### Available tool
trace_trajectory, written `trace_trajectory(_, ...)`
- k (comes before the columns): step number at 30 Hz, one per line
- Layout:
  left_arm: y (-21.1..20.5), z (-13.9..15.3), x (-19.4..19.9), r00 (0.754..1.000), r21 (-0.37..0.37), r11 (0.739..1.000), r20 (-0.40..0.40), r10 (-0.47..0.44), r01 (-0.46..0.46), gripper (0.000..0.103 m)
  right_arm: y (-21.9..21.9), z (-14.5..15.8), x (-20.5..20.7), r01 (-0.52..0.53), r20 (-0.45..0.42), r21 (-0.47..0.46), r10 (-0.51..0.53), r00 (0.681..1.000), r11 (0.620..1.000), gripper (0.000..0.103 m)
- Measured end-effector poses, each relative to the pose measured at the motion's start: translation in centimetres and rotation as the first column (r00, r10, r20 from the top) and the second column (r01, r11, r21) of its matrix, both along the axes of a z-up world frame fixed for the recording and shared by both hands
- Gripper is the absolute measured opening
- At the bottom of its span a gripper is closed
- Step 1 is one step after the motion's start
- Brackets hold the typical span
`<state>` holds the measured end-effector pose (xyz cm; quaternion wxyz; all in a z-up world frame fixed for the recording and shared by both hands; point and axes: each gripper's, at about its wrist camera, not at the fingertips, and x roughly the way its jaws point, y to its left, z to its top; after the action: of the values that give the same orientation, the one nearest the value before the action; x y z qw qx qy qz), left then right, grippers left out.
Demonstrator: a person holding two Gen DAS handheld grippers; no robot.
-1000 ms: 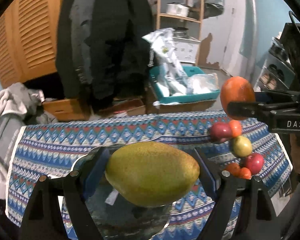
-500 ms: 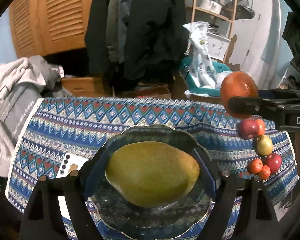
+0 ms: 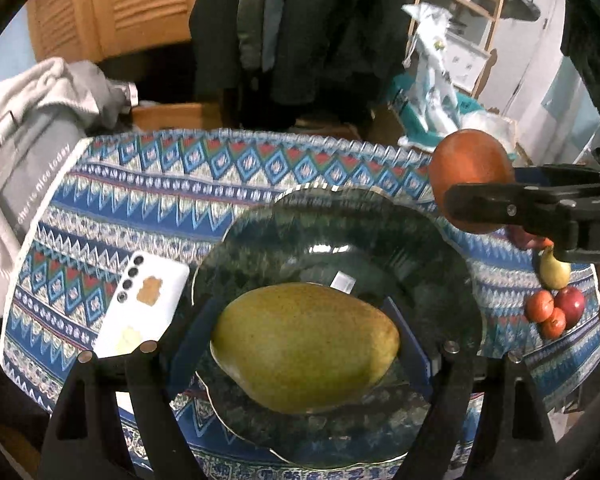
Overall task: Organize fruits
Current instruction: 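Lower the large orange into the glass bowl and open the right tool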
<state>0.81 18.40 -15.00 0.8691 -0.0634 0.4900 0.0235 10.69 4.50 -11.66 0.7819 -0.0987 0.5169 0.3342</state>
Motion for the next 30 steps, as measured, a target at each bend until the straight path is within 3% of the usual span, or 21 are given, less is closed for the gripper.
trace_trajectory(9,0.1,-3.3,0.4,0.995,-0.035,0.999,-0.102,0.012,-0.016,0.085,1.0,-4.3,-0.1,-0.015,-0.091,-0.059,0.01,0.996,0.998,0.065)
trace_trajectory(11,0.1,-3.6,0.4,0.995,-0.037,0.999,-0.101,0.008,-0.012,0.072,1.1,-5.0,-0.1,-0.021,-0.104,-0.068,0.013,0.995,0.997,0.065)
trace_trajectory(12,0.0,-3.5,0.4,0.995,-0.038,0.999,-0.098,0.0,-0.003,0.057,1.2,-5.3,-0.2,-0.024,-0.109,-0.076,0.015,0.994,0.997,0.065)
trace_trajectory(14,-0.2,-3.3,0.6,0.996,-0.07,0.997,-0.088,-0.018,0.012,0.06,1.3,-5.9,-0.3,-0.03,-0.121,-0.085,0.02,0.992,0.996,0.065)
trace_trajectory(20,-0.6,-3.9,0.4,0.994,-0.057,0.998,-0.108,-0.018,0.012,0.063,1.5,-7.9,-0.5,-0.046,-0.155,-0.129,0.026,0.988,0.991,0.065)
trace_trajectory(30,0.0,-3.5,0.2,0.993,-0.043,0.999,-0.118,0.01,-0.015,0.07,1.6,-8.7,-0.9,-0.062,-0.199,-0.139,0.033,0.979,0.988,0.066)
